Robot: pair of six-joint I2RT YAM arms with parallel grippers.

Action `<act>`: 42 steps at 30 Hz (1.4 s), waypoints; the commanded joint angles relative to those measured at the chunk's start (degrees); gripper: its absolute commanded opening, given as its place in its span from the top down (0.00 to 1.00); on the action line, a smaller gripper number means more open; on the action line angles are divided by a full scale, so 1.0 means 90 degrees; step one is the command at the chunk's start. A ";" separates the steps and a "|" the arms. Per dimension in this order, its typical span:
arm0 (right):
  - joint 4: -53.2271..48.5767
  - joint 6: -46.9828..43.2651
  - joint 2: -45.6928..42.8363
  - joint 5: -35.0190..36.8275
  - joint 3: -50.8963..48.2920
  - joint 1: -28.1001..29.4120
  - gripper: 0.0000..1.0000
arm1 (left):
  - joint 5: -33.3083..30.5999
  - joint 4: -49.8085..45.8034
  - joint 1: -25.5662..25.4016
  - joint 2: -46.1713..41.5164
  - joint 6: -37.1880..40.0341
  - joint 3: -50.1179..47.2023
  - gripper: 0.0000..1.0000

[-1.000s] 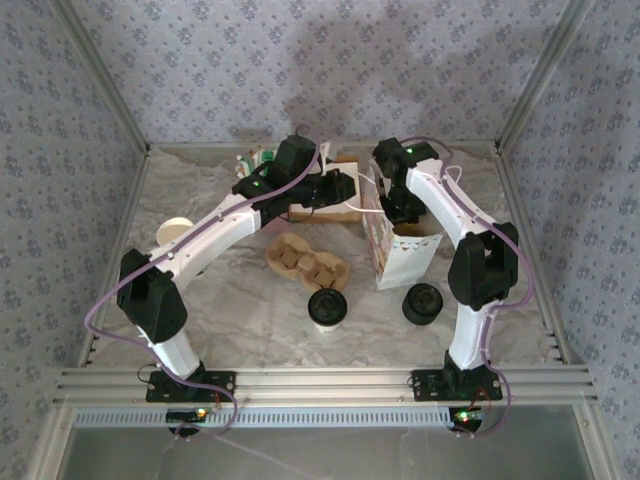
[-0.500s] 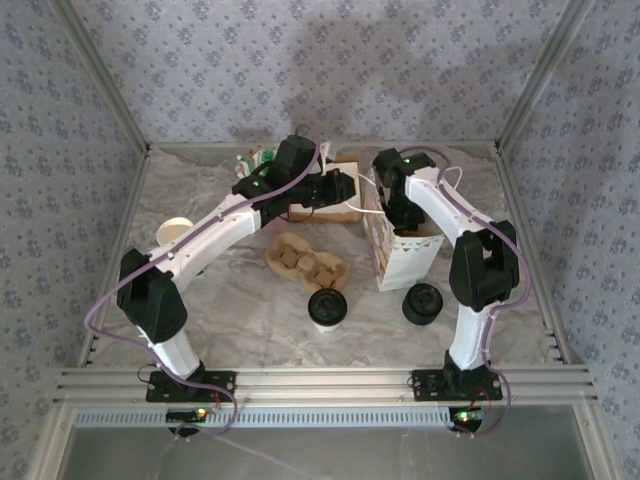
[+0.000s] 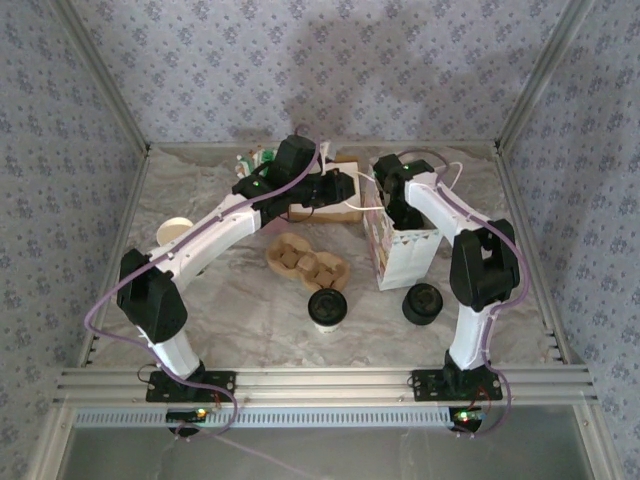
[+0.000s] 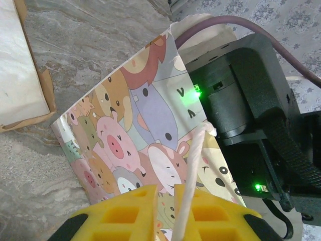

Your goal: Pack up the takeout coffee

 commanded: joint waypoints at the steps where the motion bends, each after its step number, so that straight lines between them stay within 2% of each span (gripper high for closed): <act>1: -0.0062 0.0078 -0.0214 -0.0027 -0.0124 -0.0026 0.57 | -0.0025 0.0102 -0.0037 -0.0029 -0.0015 0.0158 0.84; 18: -0.0333 0.0135 -0.0676 -0.0034 0.0151 -0.0018 0.39 | -0.0083 0.0122 -0.0069 0.0030 -0.0040 0.0215 0.83; 25: -0.0332 0.0164 -0.0606 -0.0060 0.0169 -0.0004 0.37 | -0.0145 0.0151 -0.0071 0.0022 -0.0055 0.0153 0.78; 30: -0.0533 0.0139 -0.0615 0.0020 0.0612 -0.0026 0.31 | -0.0234 0.0048 -0.0061 0.0112 0.0032 0.0313 0.76; 39: -0.0803 0.0115 -0.0568 -0.0006 0.1203 -0.0027 0.28 | -0.0288 -0.0285 0.0019 0.0369 0.0195 0.0785 0.74; 42: -0.0888 0.0105 -0.0642 -0.0006 0.1353 -0.0026 0.27 | -0.0221 -0.0288 0.0024 0.0371 0.0192 0.0822 0.69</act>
